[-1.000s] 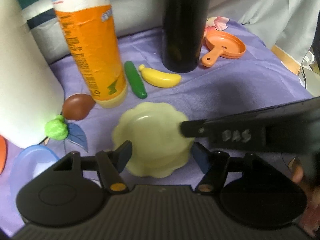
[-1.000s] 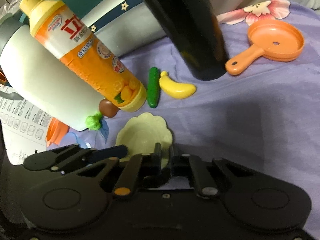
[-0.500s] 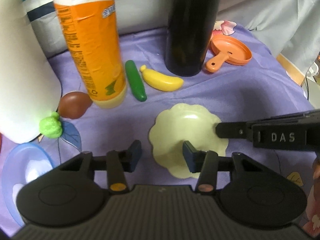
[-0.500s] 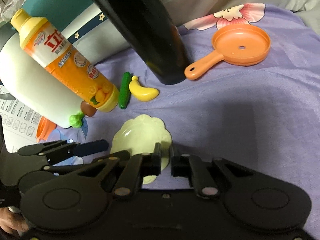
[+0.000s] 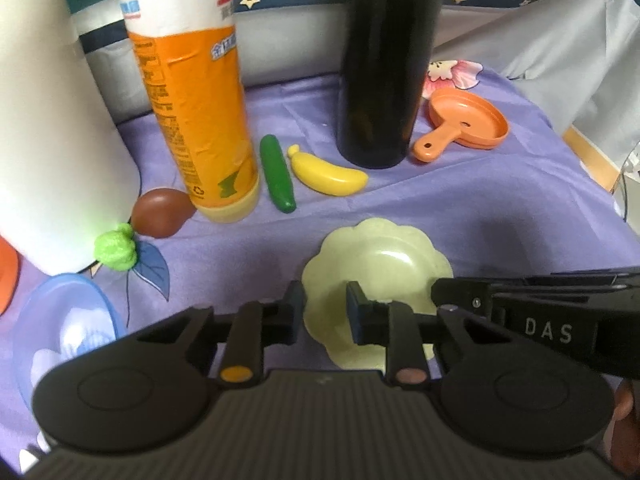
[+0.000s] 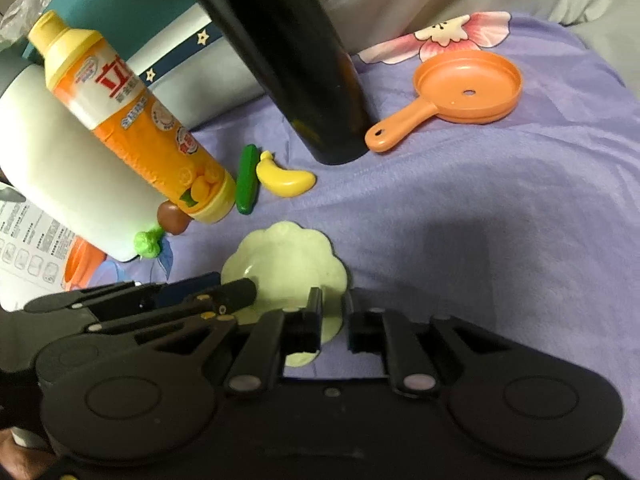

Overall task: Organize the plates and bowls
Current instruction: 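Carry the yellow plate with both grippers and lower it onto the green plate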

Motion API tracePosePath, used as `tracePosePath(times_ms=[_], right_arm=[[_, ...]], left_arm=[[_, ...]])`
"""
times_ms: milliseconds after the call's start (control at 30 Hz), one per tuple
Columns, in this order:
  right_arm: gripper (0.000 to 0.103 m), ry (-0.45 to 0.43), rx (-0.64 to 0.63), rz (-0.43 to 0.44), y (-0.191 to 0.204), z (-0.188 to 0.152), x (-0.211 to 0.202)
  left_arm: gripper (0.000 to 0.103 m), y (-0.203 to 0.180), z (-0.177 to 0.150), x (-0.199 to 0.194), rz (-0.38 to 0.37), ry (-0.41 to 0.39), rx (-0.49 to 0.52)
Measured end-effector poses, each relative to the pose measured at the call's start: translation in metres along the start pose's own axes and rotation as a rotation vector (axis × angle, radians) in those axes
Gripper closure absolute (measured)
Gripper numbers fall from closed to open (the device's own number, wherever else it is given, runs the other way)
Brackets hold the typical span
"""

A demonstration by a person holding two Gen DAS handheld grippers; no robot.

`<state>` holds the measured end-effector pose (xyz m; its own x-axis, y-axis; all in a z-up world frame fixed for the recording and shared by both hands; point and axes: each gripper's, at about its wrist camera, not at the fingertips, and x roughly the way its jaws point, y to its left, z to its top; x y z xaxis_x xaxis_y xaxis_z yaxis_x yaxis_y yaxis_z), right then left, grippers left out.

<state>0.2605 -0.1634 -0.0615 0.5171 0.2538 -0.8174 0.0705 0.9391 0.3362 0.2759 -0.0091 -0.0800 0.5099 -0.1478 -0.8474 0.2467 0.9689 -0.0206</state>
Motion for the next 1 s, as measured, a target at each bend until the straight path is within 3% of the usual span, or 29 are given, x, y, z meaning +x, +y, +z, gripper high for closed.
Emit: tracePosePath(times_ms=[433,1000], right_arm=[[0.09,0.005,0.055,0.037,0.0,-0.025,-0.071],[0.09,0.084,0.007,0.121,0.062,-0.123,-0.143]], left_arm=[[0.082,-0.019,-0.023,-0.071,-0.011,-0.037,0.014],[0.082,0.016,-0.146,-0.186,0.016,-0.052,-0.064]])
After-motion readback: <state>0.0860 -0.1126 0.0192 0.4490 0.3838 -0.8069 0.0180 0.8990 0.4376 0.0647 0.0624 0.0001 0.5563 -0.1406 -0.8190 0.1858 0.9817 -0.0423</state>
